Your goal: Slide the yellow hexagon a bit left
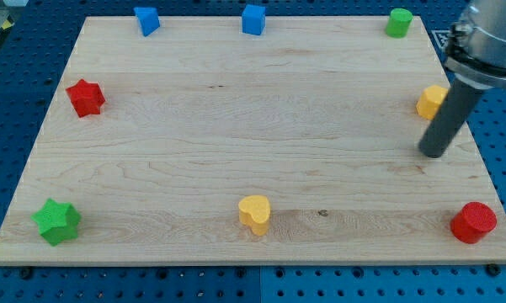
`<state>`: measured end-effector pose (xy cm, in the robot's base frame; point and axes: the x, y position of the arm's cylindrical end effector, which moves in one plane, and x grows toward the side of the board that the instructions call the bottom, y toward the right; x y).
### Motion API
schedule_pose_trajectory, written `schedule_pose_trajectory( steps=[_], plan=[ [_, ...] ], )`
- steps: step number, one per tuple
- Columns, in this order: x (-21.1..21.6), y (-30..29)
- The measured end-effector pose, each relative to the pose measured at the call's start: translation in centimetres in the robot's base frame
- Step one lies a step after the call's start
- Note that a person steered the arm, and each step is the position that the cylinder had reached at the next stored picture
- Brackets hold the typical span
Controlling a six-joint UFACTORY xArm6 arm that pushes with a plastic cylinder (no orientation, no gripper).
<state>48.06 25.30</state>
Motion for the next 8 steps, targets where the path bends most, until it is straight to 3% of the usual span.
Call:
schedule_pose_trajectory(
  steps=[1, 5, 7, 8],
  plan=[
    [-0.9, 9.1],
    [-9.1, 7.1],
    [-4.0, 6.3],
    [-5.1, 4.8]
  ],
)
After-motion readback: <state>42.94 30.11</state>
